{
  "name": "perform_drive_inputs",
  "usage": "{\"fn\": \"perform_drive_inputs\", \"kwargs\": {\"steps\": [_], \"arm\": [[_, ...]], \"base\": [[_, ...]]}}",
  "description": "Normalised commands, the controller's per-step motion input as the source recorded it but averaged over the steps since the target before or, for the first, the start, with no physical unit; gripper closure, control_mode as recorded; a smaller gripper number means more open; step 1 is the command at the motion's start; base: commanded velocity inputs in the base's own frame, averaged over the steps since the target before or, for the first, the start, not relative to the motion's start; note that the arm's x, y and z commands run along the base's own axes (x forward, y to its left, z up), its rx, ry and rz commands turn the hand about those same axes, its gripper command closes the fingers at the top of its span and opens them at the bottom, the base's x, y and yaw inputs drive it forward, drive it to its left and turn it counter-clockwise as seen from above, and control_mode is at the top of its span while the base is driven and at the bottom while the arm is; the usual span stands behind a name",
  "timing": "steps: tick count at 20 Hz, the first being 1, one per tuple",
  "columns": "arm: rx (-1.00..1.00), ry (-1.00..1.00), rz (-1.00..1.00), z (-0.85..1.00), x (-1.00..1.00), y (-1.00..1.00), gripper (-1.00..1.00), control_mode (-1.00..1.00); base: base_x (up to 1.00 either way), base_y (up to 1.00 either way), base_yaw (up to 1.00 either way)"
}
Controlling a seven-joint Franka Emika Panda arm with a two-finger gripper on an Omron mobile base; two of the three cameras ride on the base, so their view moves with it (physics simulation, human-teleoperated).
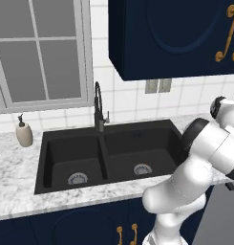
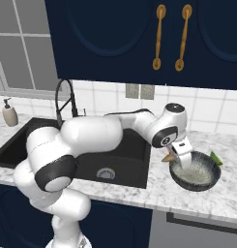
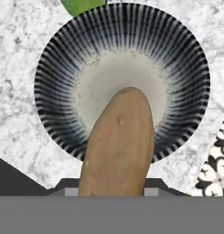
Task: Pick the sweet potato from the sink and place it in the bowl. Then pick the bowl and place it in the microwave. Then close the microwave door and press the start button.
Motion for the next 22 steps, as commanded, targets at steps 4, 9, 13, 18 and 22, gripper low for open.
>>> {"fn": "perform_drive_inputs", "kwargs": {"steps": [4, 9, 13, 18, 22], "arm": [[0.03, 0.0, -0.16, -0.22, 0.08, -0.52, 1.0, -1.0], [0.09, 0.0, -0.11, -0.3, 0.16, -0.57, 1.0, -1.0], [0.1, 0.0, -0.05, -0.14, 0.26, -0.43, 1.0, -1.0], [0.08, 0.0, 0.0, -0.19, 0.41, -0.2, 1.0, -1.0], [0.01, 0.02, 0.0, -0.53, 0.26, -0.03, 1.0, -1.0]], "base": [[0.0, 0.0, 0.0], [0.0, 0.0, 0.0], [0.0, 0.0, 0.0], [0.0, 0.0, 0.0], [0.0, 0.0, 0.0]]}}
